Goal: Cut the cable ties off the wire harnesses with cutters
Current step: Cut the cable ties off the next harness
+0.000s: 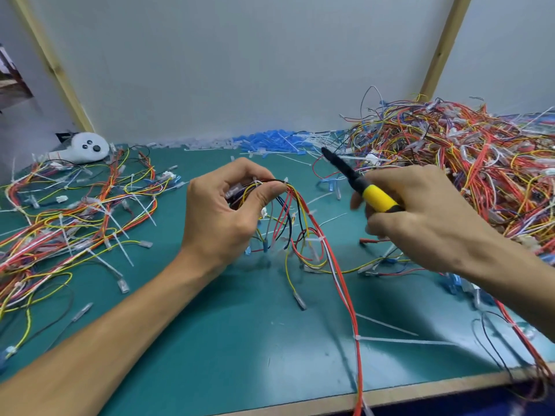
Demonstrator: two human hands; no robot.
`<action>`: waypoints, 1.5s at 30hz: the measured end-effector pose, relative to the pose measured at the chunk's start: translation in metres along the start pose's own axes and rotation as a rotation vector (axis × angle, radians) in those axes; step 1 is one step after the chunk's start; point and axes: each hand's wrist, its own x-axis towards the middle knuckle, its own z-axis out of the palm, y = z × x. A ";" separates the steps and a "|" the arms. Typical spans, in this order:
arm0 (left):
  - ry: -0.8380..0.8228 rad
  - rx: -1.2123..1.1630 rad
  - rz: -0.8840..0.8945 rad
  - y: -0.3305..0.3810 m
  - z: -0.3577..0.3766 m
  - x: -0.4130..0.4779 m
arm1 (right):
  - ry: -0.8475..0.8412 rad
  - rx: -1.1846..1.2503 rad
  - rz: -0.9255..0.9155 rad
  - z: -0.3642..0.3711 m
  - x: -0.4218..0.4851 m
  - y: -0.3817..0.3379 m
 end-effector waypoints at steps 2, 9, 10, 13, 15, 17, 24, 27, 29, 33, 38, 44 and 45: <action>0.018 -0.006 0.007 0.000 -0.001 0.001 | -0.022 0.011 -0.005 0.000 0.002 0.000; 0.073 -0.016 -0.001 0.001 -0.002 0.003 | -0.069 0.141 0.002 -0.003 0.000 0.001; 0.103 -0.028 -0.016 0.001 -0.003 0.005 | -0.080 0.227 0.023 -0.002 -0.001 0.002; 0.199 -0.048 -0.023 -0.002 -0.011 0.014 | -0.123 0.467 0.094 0.001 0.000 0.010; 0.247 -0.058 -0.031 -0.004 -0.016 0.017 | -0.195 0.637 0.179 0.002 0.003 0.016; 0.262 -0.065 -0.042 -0.004 -0.016 0.018 | -0.264 0.807 0.254 0.001 0.005 0.018; 0.233 -0.094 -0.039 -0.006 -0.012 0.016 | -0.260 0.877 0.275 -0.006 0.003 0.010; 0.216 -0.109 -0.048 -0.007 -0.012 0.017 | -0.213 0.730 0.229 -0.006 0.003 0.009; 0.196 -0.124 -0.039 -0.006 -0.013 0.017 | -0.191 0.624 0.165 -0.006 0.002 0.003; 0.134 -0.213 -0.008 0.000 -0.009 0.016 | -0.182 0.763 0.184 0.002 -0.004 -0.001; 0.069 -0.270 0.040 0.000 -0.006 0.018 | -0.318 1.054 0.248 0.021 0.001 -0.004; 0.039 -0.142 0.056 -0.008 -0.005 0.017 | -0.429 1.163 0.195 0.022 -0.011 -0.010; 0.049 -0.083 0.060 -0.009 -0.006 0.018 | -0.398 1.144 0.184 0.022 -0.011 -0.011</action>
